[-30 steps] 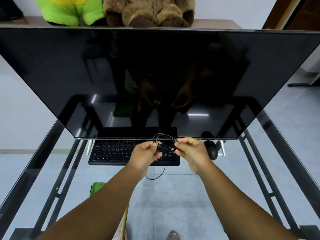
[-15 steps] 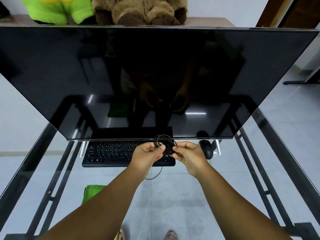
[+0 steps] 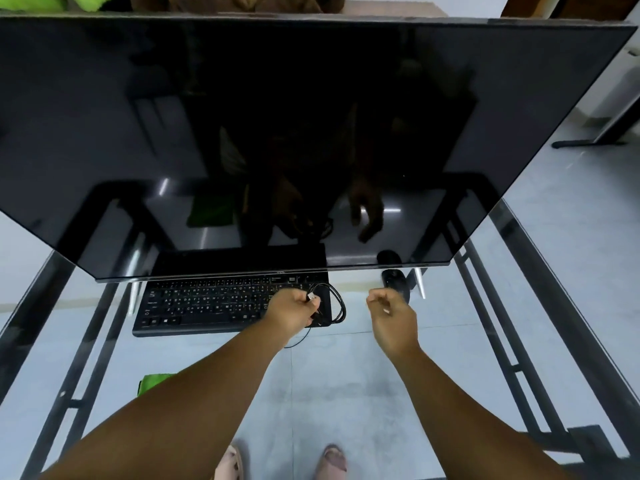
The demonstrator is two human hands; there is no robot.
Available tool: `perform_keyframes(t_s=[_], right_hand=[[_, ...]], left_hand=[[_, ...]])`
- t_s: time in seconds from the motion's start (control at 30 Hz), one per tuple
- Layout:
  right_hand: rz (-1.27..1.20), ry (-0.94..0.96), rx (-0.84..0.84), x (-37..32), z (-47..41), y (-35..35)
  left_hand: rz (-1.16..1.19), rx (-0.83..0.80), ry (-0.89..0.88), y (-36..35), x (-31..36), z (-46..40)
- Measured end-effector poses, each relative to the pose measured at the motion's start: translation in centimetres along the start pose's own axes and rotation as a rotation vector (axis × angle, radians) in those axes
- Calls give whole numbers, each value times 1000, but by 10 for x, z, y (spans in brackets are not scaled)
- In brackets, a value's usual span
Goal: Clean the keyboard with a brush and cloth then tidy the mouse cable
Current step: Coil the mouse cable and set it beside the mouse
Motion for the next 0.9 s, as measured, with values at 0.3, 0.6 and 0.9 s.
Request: perform_keyframes(t_s=[0.3,0.6,0.9], right_hand=[[593,578,-107,37,-5,1],[738,618,-141,60,-6,-3],[755,635,-157,69,-4,-6]], left_hand=[[-461,-15,-181,-55,8,-25],[-557,43,-247,-81,24,-43],[-486,202,-240,-81,19,-48]])
Point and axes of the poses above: each hand's wrist, its own z-axis away from the middle knuckle, its own y-axis out of the back of the hand, x = y × z, the point moved 7 cm from there along -z, towards the middle knuckle, and after that the axes turned 14 degrees about x, right-handed, at the moved point
